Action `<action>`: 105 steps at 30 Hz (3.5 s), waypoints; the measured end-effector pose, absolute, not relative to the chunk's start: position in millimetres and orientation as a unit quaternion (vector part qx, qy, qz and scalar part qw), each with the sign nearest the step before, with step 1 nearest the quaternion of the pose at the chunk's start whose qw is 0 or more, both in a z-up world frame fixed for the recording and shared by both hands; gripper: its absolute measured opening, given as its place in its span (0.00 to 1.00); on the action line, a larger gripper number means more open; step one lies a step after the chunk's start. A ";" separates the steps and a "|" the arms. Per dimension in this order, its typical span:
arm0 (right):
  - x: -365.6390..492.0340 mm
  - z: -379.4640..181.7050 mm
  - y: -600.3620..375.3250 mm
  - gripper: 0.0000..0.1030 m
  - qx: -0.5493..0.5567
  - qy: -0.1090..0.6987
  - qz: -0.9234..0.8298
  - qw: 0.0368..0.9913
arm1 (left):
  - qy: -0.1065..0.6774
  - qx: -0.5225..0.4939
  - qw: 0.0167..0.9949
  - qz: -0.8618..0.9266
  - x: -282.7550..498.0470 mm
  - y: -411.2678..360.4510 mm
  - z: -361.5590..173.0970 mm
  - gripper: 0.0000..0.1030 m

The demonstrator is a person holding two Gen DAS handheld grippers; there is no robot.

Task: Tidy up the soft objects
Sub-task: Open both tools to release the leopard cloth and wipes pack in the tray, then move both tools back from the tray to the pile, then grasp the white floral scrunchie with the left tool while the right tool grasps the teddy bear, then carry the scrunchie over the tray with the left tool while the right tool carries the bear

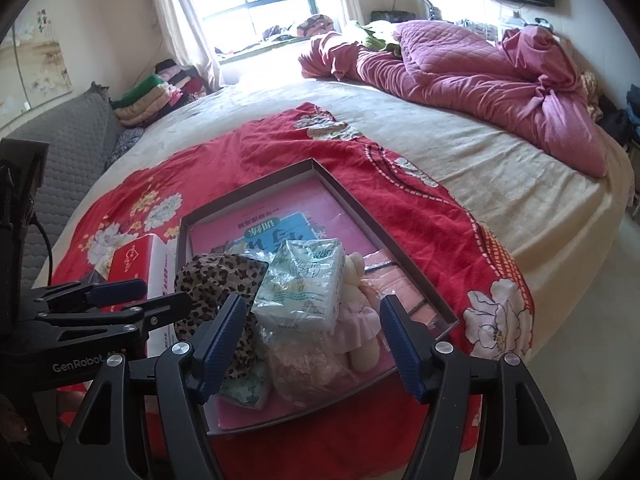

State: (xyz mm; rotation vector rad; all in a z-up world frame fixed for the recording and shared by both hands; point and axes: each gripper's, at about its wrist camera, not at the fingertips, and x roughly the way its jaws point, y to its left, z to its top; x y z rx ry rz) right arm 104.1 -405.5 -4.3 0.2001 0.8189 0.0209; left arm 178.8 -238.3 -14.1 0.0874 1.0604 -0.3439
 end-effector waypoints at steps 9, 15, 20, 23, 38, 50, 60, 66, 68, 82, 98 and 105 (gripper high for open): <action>95.2 15.1 -395.6 0.72 0.074 0.378 0.006 0.923 | 0.492 0.034 0.857 -0.147 166.7 -222.3 1.9 0.71; 89.1 28.2 -382.8 0.72 0.062 0.368 0.017 0.928 | 0.485 0.026 0.863 -0.140 154.8 -205.5 12.1 0.71; 84.7 39.7 -368.0 0.72 0.048 0.359 0.031 0.932 | 0.474 0.015 0.871 -0.129 141.6 -184.5 23.9 0.71; 81.9 46.7 -354.5 0.72 0.035 0.355 0.042 0.933 | 0.469 0.009 0.875 -0.121 135.5 -168.9 29.6 0.72; 65.9 56.9 -258.9 0.72 -0.066 0.345 0.127 0.927 | 0.492 -0.043 0.869 -0.032 108.9 -37.3 9.7 0.72; 46.8 17.4 -150.2 0.72 -0.242 0.349 0.217 0.879 | 0.540 -0.086 0.837 -0.020 112.3 9.0 -61.6 0.72; 61.9 -43.0 -108.6 0.72 -0.359 0.369 0.210 0.831 | 0.576 -0.117 0.808 -0.034 132.6 21.3 -113.9 0.72; 72.1 -69.0 -95.3 0.72 -0.440 0.358 0.196 0.800 | 0.563 -0.121 0.816 -0.045 138.6 22.8 -118.0 0.72; 74.0 -77.9 -91.1 0.72 -0.460 0.357 0.198 0.789 | 0.559 -0.110 0.821 -0.045 140.1 21.2 -118.6 0.71; 92.9 -111.8 -75.0 0.72 -0.481 0.369 0.210 0.767 | 0.534 -0.147 0.832 -0.038 151.3 50.5 -120.3 0.13; 110.6 -97.3 -85.5 0.51 -0.407 0.357 0.179 0.821 | 0.511 -0.141 0.848 -0.030 141.0 49.6 -102.7 0.11; 94.3 -42.9 -107.2 0.51 -0.313 0.338 0.192 0.867 | 0.494 -0.133 0.859 -0.027 120.7 39.3 -79.7 0.11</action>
